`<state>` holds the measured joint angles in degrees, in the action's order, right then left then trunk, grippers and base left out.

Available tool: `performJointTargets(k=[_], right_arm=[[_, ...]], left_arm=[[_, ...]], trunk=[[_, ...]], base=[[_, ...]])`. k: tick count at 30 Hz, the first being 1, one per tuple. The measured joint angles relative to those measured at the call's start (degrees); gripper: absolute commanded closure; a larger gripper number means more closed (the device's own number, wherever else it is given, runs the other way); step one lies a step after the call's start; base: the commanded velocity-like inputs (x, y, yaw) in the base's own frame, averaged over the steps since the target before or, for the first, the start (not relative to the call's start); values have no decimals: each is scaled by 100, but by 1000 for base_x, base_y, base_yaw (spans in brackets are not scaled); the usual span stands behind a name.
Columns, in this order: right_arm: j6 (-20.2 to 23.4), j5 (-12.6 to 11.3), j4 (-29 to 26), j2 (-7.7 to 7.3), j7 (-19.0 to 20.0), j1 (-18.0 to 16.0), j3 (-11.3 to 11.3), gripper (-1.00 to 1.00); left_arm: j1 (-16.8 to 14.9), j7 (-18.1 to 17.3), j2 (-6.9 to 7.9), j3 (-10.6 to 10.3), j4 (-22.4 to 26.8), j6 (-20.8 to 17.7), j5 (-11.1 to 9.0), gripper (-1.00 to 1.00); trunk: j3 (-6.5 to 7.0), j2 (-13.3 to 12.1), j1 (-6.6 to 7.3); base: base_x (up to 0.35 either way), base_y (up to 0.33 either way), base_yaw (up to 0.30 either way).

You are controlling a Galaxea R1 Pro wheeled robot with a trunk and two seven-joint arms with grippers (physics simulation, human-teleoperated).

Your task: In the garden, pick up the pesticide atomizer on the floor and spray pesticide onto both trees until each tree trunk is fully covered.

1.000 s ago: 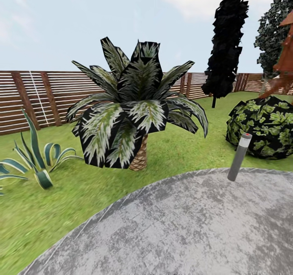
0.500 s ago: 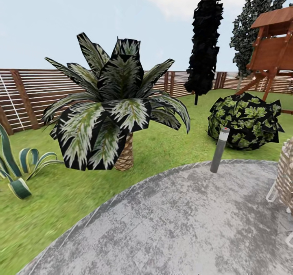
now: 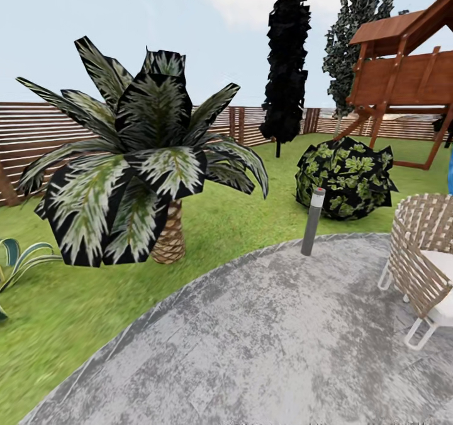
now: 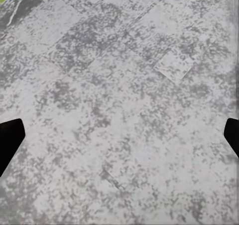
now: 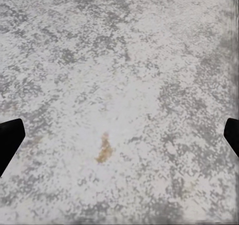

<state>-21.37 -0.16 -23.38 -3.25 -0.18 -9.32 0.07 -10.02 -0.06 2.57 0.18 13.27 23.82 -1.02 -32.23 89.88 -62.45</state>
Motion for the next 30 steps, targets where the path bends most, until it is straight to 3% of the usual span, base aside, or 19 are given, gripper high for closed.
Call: performJointTargets(k=[30], right_arm=[[-7,4,2,0,-6,0,2,-100]], left_arm=[[0,15,7,0,1,0,-2,-100]], trunk=[[-653,1203,-659]], base=[[0,0,-257]])
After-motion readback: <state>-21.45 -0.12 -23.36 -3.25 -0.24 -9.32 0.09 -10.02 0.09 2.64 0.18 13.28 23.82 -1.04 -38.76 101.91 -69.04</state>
